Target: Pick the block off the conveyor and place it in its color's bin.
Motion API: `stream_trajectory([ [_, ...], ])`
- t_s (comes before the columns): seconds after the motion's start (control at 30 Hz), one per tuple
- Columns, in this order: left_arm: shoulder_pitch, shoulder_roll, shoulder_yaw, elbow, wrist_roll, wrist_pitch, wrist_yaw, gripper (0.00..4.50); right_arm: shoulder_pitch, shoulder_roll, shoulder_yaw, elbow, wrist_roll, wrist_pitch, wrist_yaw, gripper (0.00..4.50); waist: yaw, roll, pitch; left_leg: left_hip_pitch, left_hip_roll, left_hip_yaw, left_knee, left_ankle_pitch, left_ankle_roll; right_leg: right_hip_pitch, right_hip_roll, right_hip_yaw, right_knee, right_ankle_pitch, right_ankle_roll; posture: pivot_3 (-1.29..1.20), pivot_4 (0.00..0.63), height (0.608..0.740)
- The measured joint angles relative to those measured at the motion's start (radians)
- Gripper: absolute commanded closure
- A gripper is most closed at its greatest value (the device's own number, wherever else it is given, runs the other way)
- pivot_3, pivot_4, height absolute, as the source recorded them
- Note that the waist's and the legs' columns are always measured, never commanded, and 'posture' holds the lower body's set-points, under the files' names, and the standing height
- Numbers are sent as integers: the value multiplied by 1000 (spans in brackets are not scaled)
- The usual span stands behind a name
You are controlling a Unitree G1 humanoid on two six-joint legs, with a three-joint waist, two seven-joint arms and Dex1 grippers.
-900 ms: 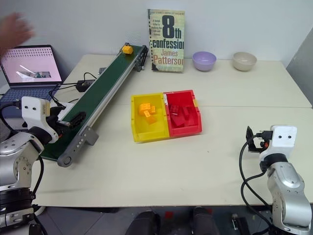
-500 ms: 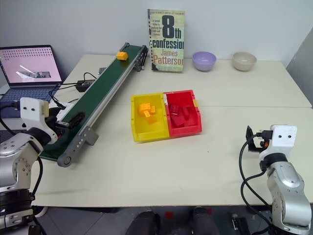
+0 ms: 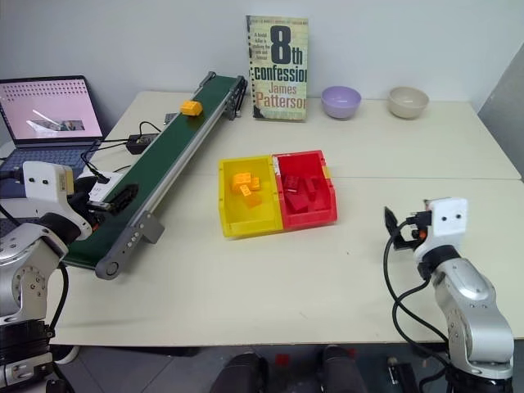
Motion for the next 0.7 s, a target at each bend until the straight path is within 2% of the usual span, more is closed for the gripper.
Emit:
stream_trajectory([
  [0.23, -25, -9, -4, 12, -3, 3, 19, 76, -175, -101, 91, -51, 279, 167, 241, 0, 0, 0, 0, 0, 0, -1, 0, 0, 0, 0, 0, -1, 0, 0, 0, 0, 150, 740],
  [0.33, -66, -18, -18, 39, 7, -7, 24, 76, -252, -118, 127, -63, 345, 196, 300, 0, 1, -1, 0, 0, 0, -2, 0, 0, 0, 1, 0, -2, 0, 0, 0, 0, 150, 740],
  [0.7, -197, -45, -105, 213, 86, -55, 39, 76, -344, -117, 218, -43, 351, 173, 351, 0, 2, -1, 0, -1, -2, -2, 0, 0, 0, 0, -1, -2, -1, 1, 2, 0, 150, 740],
])
